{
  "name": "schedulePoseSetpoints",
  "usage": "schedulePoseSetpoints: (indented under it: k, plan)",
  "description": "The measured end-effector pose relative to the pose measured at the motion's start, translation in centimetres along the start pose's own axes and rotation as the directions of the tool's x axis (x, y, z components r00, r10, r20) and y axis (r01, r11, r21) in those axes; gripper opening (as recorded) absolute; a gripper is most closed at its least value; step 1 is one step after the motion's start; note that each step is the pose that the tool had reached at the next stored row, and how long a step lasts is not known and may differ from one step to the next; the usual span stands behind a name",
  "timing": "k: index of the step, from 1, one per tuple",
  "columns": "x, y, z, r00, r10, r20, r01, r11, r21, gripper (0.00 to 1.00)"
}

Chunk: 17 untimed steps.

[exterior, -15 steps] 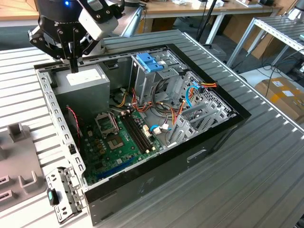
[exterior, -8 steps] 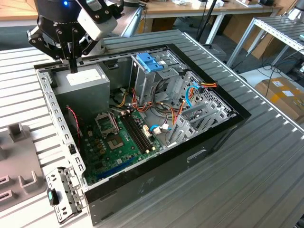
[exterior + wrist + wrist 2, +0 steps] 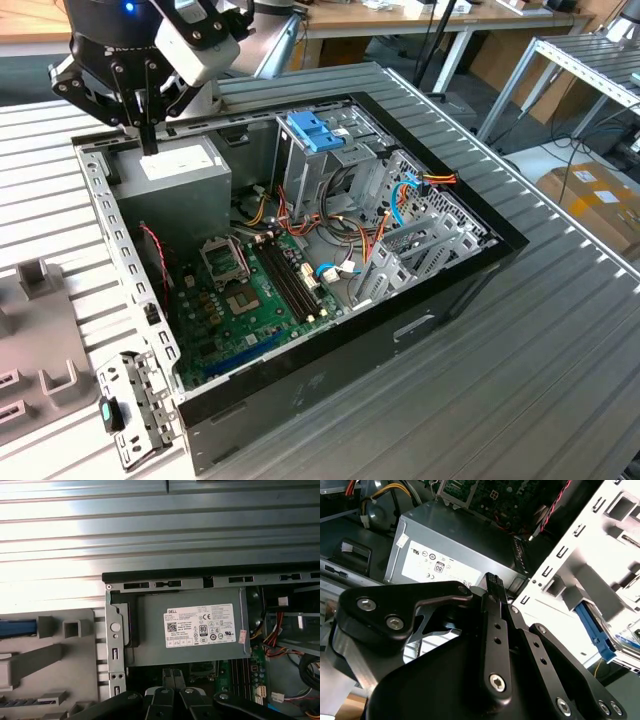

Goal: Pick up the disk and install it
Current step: 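Reach for the disk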

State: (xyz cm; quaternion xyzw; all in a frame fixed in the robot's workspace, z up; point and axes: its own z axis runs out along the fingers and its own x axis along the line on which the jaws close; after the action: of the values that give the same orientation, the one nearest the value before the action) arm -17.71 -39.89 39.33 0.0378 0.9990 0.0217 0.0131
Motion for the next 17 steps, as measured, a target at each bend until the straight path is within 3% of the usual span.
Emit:
schedulePoseSetpoints:
  k: [6,17]
  plan:
    - [0.03,0.00,0.00,1.0000,0.000,-0.0001,0.000,1.0000,0.0000,0.11]
    - [0.99,-0.08,-0.03,1.0000,0.000,0.0000,0.000,1.0000,0.0000,0.11]
